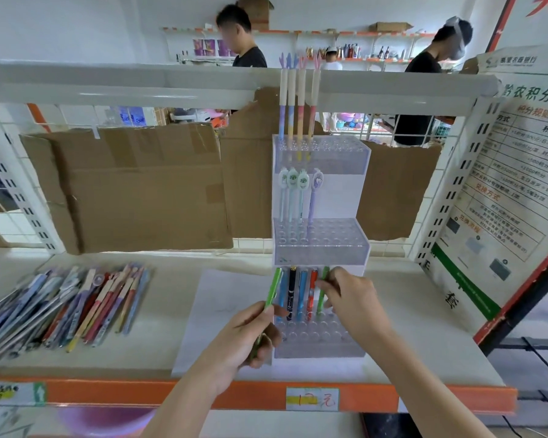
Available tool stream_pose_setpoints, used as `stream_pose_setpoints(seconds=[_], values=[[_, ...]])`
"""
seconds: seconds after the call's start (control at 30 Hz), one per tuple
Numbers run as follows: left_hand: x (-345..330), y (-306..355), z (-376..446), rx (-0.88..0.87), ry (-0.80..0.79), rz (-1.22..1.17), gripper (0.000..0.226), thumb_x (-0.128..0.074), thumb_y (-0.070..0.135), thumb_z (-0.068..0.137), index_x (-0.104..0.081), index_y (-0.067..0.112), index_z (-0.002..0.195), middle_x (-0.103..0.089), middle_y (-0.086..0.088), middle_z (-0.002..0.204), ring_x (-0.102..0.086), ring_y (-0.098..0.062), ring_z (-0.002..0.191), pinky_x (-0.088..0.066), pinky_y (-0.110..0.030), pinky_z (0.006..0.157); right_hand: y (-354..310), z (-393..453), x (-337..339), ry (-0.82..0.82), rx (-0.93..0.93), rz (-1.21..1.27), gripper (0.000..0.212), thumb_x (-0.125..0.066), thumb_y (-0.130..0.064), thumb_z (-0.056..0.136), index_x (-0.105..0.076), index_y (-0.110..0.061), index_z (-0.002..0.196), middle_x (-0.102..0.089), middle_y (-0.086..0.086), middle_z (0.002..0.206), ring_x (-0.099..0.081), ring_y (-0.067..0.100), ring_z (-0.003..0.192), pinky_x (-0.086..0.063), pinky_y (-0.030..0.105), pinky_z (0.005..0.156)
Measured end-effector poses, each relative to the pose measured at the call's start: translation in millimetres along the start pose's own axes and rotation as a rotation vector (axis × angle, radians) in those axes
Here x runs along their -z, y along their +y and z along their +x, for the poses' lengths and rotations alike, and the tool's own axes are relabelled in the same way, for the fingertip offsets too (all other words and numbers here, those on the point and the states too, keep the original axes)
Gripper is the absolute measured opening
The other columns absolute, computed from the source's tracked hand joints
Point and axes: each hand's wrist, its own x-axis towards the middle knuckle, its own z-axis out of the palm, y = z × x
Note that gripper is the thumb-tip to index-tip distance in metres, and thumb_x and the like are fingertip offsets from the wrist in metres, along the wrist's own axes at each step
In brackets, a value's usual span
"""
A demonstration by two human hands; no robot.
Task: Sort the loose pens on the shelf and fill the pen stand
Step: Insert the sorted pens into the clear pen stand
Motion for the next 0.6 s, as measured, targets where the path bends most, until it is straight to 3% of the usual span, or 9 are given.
stream_pose_setpoints(seconds=[0.2,0.33,0.4,0.5,0.6], values=[[0,-1,1,-0.029,-0.034,0.05,0.032,-0.042,0.024,0.099,-0.055,0.0,0.115,-0.046,0.001,0.057,-0.024,-0.009,0.047,-0.021,-0.016,0.041,3,-2,-5,-0.04,0.012,-0.248,0.035,-0.044,-0.041,0.098,-0.057,-0.009,0.091,-0.067,0.01,0.081,-0.065,0.029,0.075,-0.048,0.034,0.064],[-5,-1,0,-0.06,-0.065,0.006,0.025,-0.039,0.021,0.099,-0.058,0.005,0.101,-0.05,0.0,0.059,-0.031,-0.009,0.05,-0.024,-0.018,0.045,1,-9,-1,-0.064,-0.01,-0.358,0.034,-0.045,-0.043,0.097,-0.061,-0.012,0.095,-0.067,0.008,0.087,-0.062,0.028,0.081,-0.043,0.031,0.062],[-9,-1,1,-0.065,-0.069,0.003,0.023,-0.04,0.019,0.099,-0.058,0.006,0.095,-0.051,0.0,0.06,-0.034,-0.009,0.05,-0.026,-0.019,0.046,-2,-17,2,-0.057,0.001,-0.238,0.03,-0.05,-0.038,0.095,-0.062,-0.012,0.087,-0.065,0.004,0.077,-0.06,0.023,0.072,-0.043,0.03,0.061],[-16,-1,5,-0.062,-0.105,0.03,0.028,-0.039,0.018,0.1,-0.064,0.005,0.103,-0.053,0.0,0.061,-0.036,-0.01,0.052,-0.028,-0.019,0.048,-15,-30,5,-0.15,-0.023,0.222,0.021,-0.056,-0.023,0.093,-0.066,-0.01,0.079,-0.063,-0.007,0.058,-0.05,0.004,0.051,-0.038,0.016,0.05],[-23,0,8,-0.064,-0.134,0.093,0.029,-0.041,0.02,0.1,-0.068,0.009,0.1,-0.053,0.001,0.062,-0.038,-0.009,0.054,-0.029,-0.019,0.05,-24,-38,6,-0.194,-0.09,0.517,0.018,-0.059,-0.018,0.091,-0.064,-0.008,0.077,-0.058,-0.01,0.052,-0.049,-0.002,0.045,-0.037,0.011,0.05]])
